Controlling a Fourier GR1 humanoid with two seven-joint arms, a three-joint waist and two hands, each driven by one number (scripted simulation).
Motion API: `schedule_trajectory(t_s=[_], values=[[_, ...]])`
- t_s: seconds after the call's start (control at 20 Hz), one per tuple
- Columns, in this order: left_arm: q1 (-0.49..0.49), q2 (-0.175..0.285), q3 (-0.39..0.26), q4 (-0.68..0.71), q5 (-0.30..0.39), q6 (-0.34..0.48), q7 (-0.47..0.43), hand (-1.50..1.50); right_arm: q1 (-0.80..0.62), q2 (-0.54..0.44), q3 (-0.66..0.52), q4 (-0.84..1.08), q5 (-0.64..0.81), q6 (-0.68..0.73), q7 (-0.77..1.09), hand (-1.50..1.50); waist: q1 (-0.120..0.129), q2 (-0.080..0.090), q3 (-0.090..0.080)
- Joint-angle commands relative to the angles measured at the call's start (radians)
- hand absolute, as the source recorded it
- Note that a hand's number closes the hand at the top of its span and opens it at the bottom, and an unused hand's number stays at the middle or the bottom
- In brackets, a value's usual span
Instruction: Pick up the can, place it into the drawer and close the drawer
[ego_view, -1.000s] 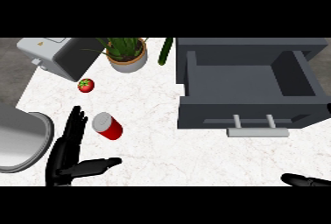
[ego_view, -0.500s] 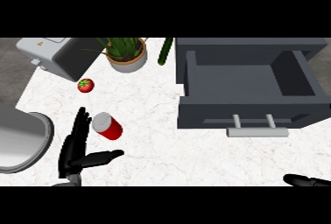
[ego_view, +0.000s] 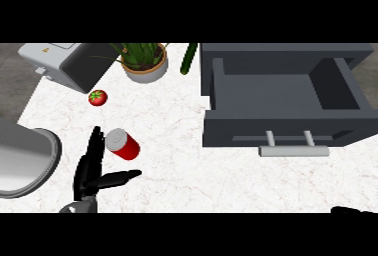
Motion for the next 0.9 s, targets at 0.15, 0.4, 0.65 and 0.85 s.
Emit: schedule_trajectory(t_s=[0.15, 0.4, 0.65, 0.85], values=[[-0.115, 0.015, 0.039, 0.179, 0.03, 0.019, -0.08, -1.5, -0.004, 0.012, -0.006, -0.041, -0.003, 0.012, 0.043, -1.5, 0.0, 0.0, 0.0], [-0.269, 0.039, 0.072, 0.394, 0.037, 0.003, -0.145, -1.5, -0.005, 0.011, -0.02, -0.021, -0.003, 0.023, 0.024, -1.5, -0.005, 0.001, 0.0], [-0.283, 0.082, 0.072, 0.49, 0.041, -0.091, -0.234, -1.5, -0.05, 0.011, -0.012, 0.039, 0.029, 0.02, 0.001, -1.5, -0.003, 0.002, 0.0], [-0.389, 0.07, 0.066, 0.628, 0.013, -0.095, -0.267, -1.5, -0.007, -0.002, -0.071, -0.029, -0.064, 0.048, 0.019, -1.5, -0.014, 0.004, -0.001]])
